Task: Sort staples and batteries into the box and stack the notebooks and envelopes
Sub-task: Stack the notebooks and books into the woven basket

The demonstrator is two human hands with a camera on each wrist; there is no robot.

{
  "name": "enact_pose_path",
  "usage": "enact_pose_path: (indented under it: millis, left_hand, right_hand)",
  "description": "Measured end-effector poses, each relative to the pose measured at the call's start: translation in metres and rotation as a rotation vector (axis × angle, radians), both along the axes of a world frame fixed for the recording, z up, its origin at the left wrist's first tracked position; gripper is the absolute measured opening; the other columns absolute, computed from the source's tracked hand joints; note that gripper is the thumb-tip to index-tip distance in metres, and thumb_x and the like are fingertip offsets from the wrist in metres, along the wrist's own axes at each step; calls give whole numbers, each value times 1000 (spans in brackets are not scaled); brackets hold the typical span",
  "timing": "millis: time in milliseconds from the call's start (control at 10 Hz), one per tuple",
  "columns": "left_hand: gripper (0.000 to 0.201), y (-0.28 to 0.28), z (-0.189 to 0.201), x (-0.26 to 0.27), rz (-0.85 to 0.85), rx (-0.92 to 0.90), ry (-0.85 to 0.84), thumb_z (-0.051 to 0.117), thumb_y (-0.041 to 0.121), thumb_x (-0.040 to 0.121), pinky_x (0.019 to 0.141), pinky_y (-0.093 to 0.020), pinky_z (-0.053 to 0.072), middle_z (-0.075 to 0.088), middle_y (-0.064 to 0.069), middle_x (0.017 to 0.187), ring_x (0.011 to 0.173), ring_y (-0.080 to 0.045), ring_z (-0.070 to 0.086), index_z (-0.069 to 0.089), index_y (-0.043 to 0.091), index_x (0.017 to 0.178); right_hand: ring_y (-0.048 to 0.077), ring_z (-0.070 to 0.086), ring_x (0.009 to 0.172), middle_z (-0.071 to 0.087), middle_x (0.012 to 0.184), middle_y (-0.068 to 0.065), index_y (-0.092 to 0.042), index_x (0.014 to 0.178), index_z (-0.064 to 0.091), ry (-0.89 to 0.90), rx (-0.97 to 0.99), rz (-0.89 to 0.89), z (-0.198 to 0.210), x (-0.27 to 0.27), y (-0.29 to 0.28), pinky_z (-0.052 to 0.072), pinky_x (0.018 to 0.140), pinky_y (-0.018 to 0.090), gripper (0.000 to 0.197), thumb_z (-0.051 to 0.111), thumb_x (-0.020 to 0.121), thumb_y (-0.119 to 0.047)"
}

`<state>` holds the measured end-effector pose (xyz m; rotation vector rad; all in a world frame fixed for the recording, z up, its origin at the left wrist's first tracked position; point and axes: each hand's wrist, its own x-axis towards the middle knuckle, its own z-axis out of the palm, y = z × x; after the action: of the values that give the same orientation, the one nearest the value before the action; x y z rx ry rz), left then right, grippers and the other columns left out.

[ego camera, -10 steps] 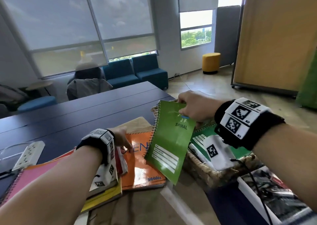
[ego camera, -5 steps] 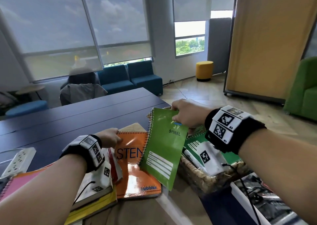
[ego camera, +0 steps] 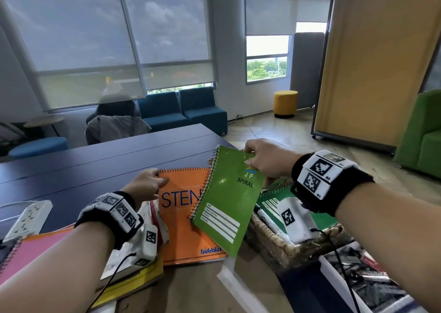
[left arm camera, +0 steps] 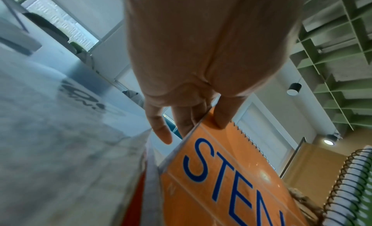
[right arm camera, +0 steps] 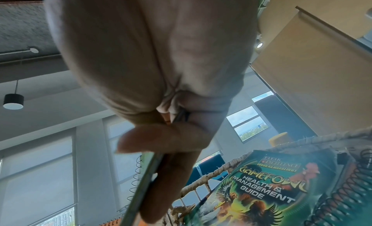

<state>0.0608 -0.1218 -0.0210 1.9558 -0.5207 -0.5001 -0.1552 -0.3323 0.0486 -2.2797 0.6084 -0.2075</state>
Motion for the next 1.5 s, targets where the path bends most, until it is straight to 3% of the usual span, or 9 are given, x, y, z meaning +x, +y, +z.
enact_pose_path:
  millis: [100, 300, 500, 700, 800, 1000, 1300, 1400, 1500]
  left_hand:
    - [20, 2, -2, -4, 31, -68, 30, 47, 16, 108, 58, -28, 53, 64, -11, 90, 76, -23, 62, 58, 0, 110]
    - [25, -5, 6, -4, 223, -382, 1, 39, 17, 109, 44, -28, 51, 55, -7, 75, 49, -13, 58, 53, 10, 90]
    - [16, -15, 35, -10, 337, -606, -81, 45, 34, 100, 71, -48, 49, 57, -4, 80, 72, -26, 56, 53, 22, 93]
    - [24, -10, 54, 2, 545, -673, -289, 41, 35, 103, 88, -48, 49, 59, -19, 106, 92, -31, 59, 56, 16, 103]
    - [43, -6, 65, 0, 646, -786, -292, 39, 33, 102, 84, -43, 54, 64, -22, 119, 96, -30, 66, 49, 5, 132]
    - [9, -11, 81, -3, 686, -947, -295, 38, 18, 104, 49, -26, 45, 53, 1, 86, 61, -15, 52, 46, 16, 105]
    - [11, -35, 76, 5, 505, -967, -324, 46, 23, 103, 49, -28, 50, 53, 2, 79, 54, -11, 55, 51, 18, 95]
    - [13, -48, 75, 5, 430, -944, -342, 47, 25, 101, 52, -35, 49, 53, 0, 79, 56, -16, 53, 52, 22, 89]
    - [17, -64, 76, -1, 371, -925, -363, 46, 21, 103, 52, -32, 47, 52, 4, 73, 56, -14, 51, 52, 22, 88]
  right_hand:
    - [15, 52, 46, 54, 91, 14, -9, 108, 51, -38, 18, 2, -1, -3, -1, 46, 34, 24, 7, 51, 104, -3]
    - [10, 53, 41, 58, 99, 17, -3, 119, 52, -81, 83, -1, -2, -5, -4, 44, 34, 20, 13, 49, 106, -4]
    - [7, 50, 33, 60, 85, 16, -11, 106, 52, -188, 161, 12, 1, -6, -9, 36, 30, 18, 6, 50, 106, -5]
    - [22, 59, 62, 65, 105, 19, -13, 111, 59, -376, 241, -106, 28, -14, -41, 40, 34, 19, 10, 54, 104, -8]
    - [22, 63, 70, 66, 110, 17, -17, 104, 59, -415, 234, -176, 36, -20, -62, 44, 39, 19, 11, 52, 105, -8]
    - [17, 55, 69, 58, 95, 10, -14, 115, 50, -393, 224, -300, 30, -24, -92, 45, 36, 19, 25, 38, 104, 5]
    - [22, 51, 67, 48, 90, 13, -14, 123, 46, -35, 116, -326, 1, 1, -128, 57, 52, 38, 33, 40, 102, 10]
    - [15, 63, 65, 61, 83, 8, -7, 108, 66, -9, -141, -97, -11, 13, -130, 58, 91, 44, 13, 66, 95, -3]
    - [16, 69, 76, 71, 83, 10, 3, 93, 73, 377, -637, 168, -23, 16, -138, 51, 82, 26, 32, 61, 101, -25]
